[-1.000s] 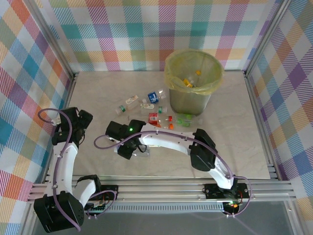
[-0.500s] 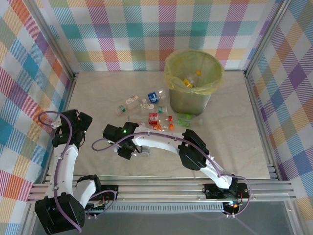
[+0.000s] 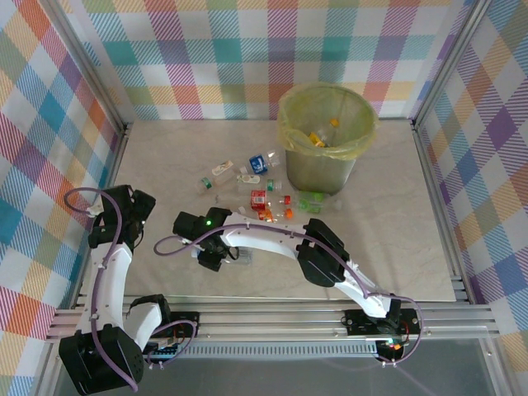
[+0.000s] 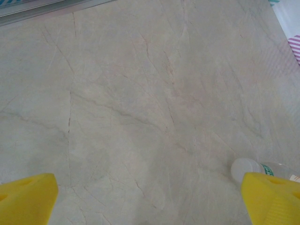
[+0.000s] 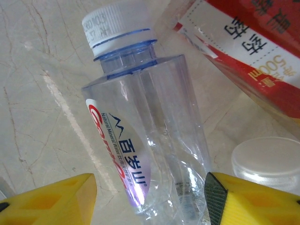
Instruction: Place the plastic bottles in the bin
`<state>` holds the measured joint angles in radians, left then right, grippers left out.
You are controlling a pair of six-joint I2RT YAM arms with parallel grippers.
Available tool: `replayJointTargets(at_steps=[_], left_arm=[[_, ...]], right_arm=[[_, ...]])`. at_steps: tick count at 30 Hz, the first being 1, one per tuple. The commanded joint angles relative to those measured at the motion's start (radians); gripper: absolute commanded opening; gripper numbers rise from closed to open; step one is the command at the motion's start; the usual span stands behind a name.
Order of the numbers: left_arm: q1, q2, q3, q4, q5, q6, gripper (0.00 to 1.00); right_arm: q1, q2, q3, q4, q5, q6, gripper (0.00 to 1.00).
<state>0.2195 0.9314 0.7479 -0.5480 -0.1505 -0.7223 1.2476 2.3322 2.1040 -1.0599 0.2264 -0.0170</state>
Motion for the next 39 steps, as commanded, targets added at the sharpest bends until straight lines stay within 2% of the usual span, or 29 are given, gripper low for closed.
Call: replayJointTargets(at_steps=[1,9,19,29,39], left_arm=[[0.018,-0.012,-0.009,-0.002,-0.011,-0.014,1.00],[0.022,-0.013,-0.008,-0.003,-0.015,-0.012,1.00],[0.029,-0.022,0.003,-0.015,-0.029,-0.003,1.00],[0.030,-0.020,0.013,-0.018,-0.032,-0.005,1.00],[0.032,-0.051,0.028,-0.032,-0.029,0.003,1.00]], right_arm=[[0.012,0.033,0.027,-0.028,-0.035,-0.021,0.63],[0.022,0.054,0.028,-0.037,-0.045,-0.037,0.70],[0.023,0.108,0.030,-0.017,-0.043,-0.037,0.70],[0.022,0.051,0.016,-0.003,-0.046,-0.025,0.51],[0.004,-0.220,-0.113,0.074,0.036,0.007,0.46]])
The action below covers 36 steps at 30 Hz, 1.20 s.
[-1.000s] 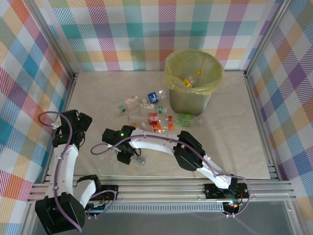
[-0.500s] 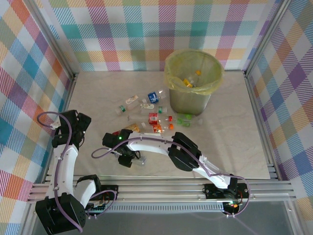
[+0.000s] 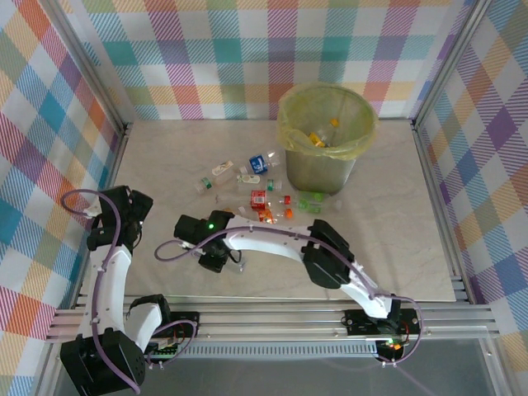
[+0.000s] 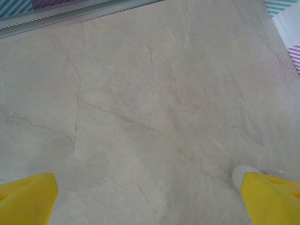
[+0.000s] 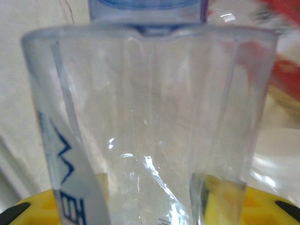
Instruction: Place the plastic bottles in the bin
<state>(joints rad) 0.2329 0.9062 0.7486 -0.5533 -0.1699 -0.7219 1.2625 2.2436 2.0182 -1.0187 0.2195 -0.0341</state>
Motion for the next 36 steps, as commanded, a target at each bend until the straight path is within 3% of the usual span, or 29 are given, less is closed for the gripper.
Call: replayJointTargets(at_steps=[1,13,19,28,36], left_arm=[[0.019,-0.030,0.028,-0.025,-0.007,0.003,1.00],[0.018,-0.073,0.034,0.021,0.125,0.040,1.00],[0.018,-0.097,0.017,0.089,0.215,0.037,1.00],[0.014,-0.105,0.012,0.153,0.330,0.020,1.00],[-0.025,-0.081,0.017,0.214,0.400,0.004,1.00]], right_arm=[[-0.019,-0.164,-0.042,0.042,0.051,0.029,0.46],[-0.225,-0.532,-0.103,0.211,0.138,0.014,0.47],[-0.410,-0.609,-0.063,0.322,0.119,-0.020,0.47],[-0.699,-0.566,0.002,0.441,0.018,0.027,0.48],[-0.860,-0.397,0.151,0.397,-0.009,0.073,0.49]])
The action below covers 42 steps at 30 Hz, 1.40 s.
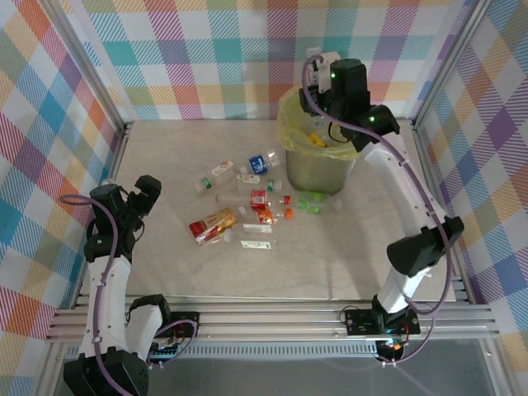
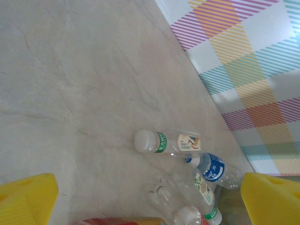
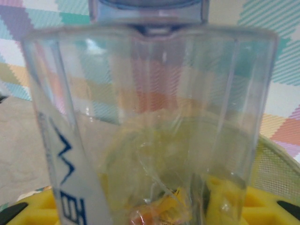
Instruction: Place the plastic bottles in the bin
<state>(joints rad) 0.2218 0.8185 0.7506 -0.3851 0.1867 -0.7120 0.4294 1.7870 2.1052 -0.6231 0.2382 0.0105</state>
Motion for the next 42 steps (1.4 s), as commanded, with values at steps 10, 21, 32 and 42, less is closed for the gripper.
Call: replayJointTargets(at_steps=[10,21,32,42], left_arm=[[-0.123,0.067,0.044,0.085,0.028,-0.009,1.00],[-0.221,0.113,0.088,0.094,-0.002,0.008,1.00],[-0.275,0.151,0.117,0.085,-0.023,0.024,1.00],[-0.305,0.175,0.140,0.055,-0.023,0.047,1.00]], right_arm=[[-0.114,0.182,0.114,-0.044,-0.017,0.038,0.51],[-0.164,0.190,-0.034,-0.007,-0.022,0.061,0.53],[-0.175,0.168,-0.156,0.026,-0.025,0.073,0.63],[-0.176,0.145,-0.168,0.018,-0.025,0.072,0.72]])
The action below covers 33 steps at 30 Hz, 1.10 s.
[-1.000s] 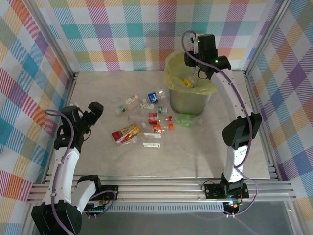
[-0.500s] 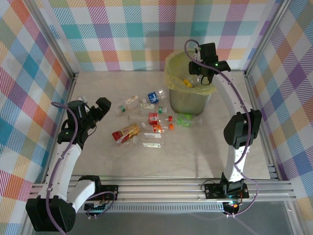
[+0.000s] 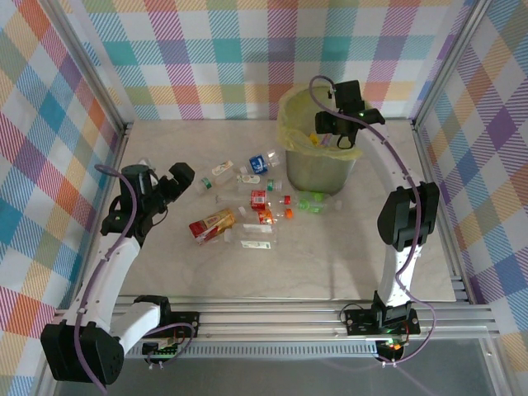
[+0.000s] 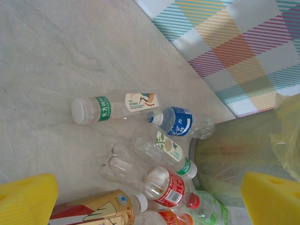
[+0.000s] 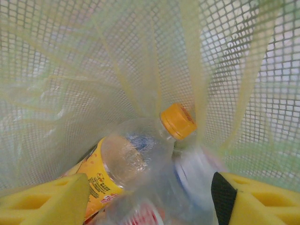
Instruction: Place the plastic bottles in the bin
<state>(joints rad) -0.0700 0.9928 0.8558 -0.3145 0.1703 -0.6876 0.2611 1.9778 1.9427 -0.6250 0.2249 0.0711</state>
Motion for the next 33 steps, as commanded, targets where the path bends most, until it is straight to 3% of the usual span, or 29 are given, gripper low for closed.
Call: replayJointTargets(at_steps=[1,15,20,25,33], left_arm=[[-0.014,0.001,0.036,-0.019,-0.008,0.025,1.00],[-0.034,0.000,0.041,-0.056,0.007,0.056,1.00],[-0.044,-0.002,0.037,-0.071,0.008,0.063,1.00],[-0.045,-0.003,0.028,-0.090,-0.011,0.067,1.00],[-0.047,0.006,0.010,-0.134,-0.033,0.094,1.00]], right_arm=[[-0.006,-0.049,-0.002,0.017,-0.013,0.013,0.73],[-0.005,-0.197,0.020,-0.047,-0.171,0.082,0.99],[0.022,-0.272,0.009,-0.099,-0.234,0.091,1.00],[0.140,-0.369,-0.057,-0.153,-0.166,0.039,1.00],[0.413,-0.495,-0.253,-0.193,-0.081,-0.031,1.00]])
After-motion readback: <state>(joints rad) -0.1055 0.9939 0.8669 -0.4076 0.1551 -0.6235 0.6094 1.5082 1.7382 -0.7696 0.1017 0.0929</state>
